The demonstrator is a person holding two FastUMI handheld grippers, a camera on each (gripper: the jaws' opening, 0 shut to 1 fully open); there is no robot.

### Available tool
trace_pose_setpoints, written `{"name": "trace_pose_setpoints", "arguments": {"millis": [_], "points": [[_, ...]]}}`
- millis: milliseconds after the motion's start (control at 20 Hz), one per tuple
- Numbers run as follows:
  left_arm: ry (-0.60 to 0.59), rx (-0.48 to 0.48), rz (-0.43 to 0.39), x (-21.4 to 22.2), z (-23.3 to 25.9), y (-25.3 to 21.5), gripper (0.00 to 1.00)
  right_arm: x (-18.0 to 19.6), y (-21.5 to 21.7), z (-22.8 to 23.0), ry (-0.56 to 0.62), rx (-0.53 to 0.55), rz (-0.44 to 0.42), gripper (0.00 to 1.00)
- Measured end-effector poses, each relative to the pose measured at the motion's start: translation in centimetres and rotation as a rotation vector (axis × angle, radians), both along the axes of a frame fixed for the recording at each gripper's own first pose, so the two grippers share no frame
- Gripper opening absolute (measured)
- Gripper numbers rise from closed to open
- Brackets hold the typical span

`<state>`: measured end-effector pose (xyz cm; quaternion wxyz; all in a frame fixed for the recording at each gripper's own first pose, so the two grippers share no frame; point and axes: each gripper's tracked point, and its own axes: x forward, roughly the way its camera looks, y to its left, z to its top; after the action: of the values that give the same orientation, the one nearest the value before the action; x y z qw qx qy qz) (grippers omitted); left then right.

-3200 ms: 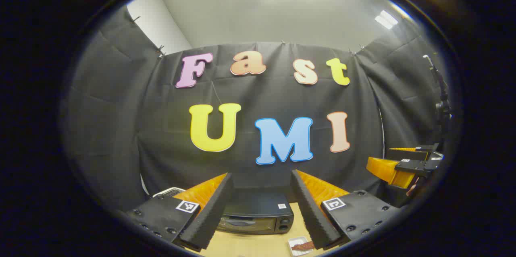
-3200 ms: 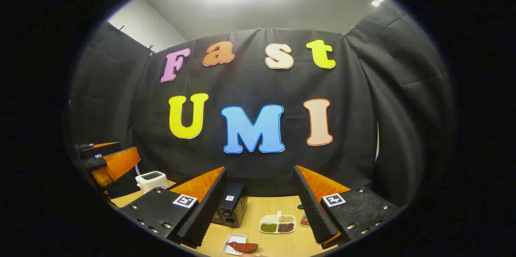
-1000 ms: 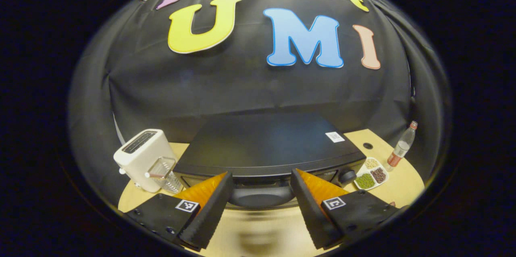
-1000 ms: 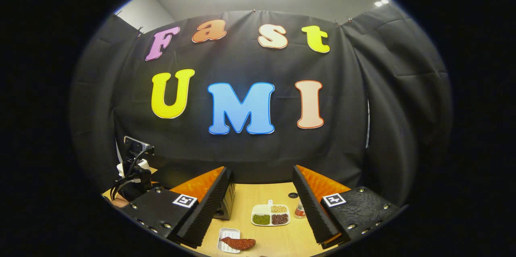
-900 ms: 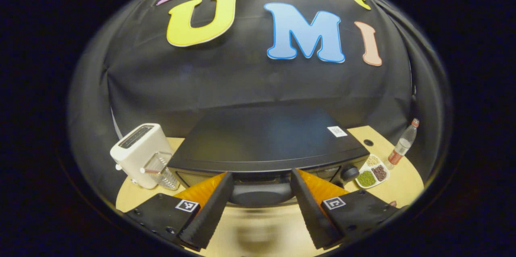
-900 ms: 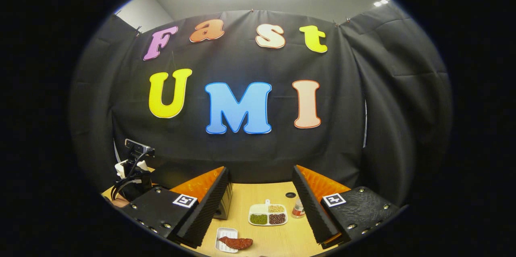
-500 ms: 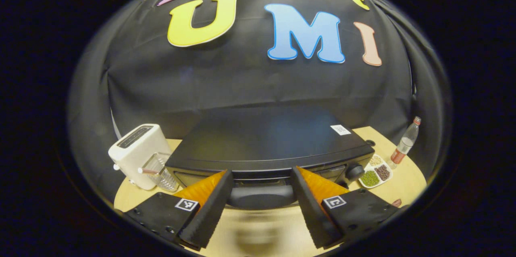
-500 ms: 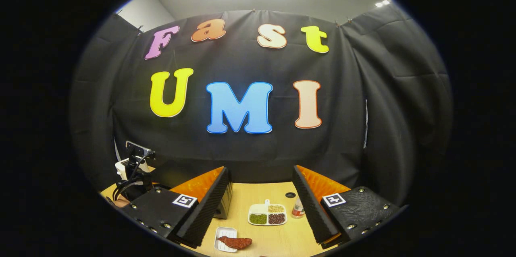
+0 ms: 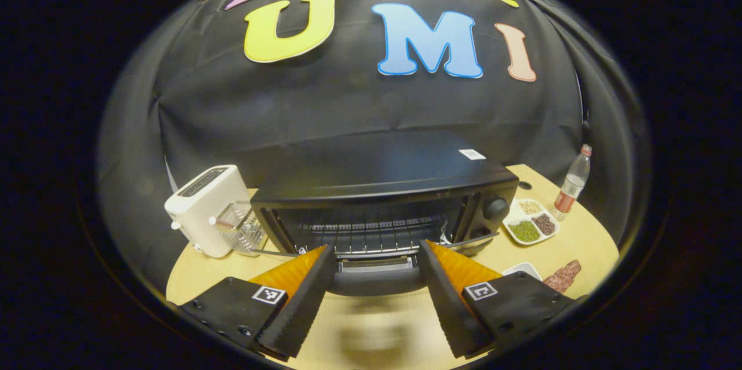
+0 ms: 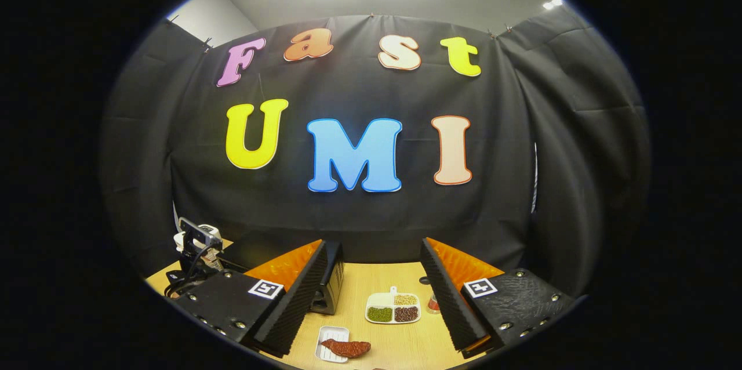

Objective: Open the electric oven with the left hand, put the food in, and close the electric oven.

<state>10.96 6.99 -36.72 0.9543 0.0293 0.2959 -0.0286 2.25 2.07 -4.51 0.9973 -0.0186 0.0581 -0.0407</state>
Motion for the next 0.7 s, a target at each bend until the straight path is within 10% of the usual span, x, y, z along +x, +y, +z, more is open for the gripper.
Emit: {"name": "trace_pose_setpoints", "arguments": {"millis": [700], "points": [[0.16,-0.007,-0.019,-8.0,-6.9,1.1,1.0,-1.0,0.8,-0.7,0.028,-0.015,0.009,0.98]]}}
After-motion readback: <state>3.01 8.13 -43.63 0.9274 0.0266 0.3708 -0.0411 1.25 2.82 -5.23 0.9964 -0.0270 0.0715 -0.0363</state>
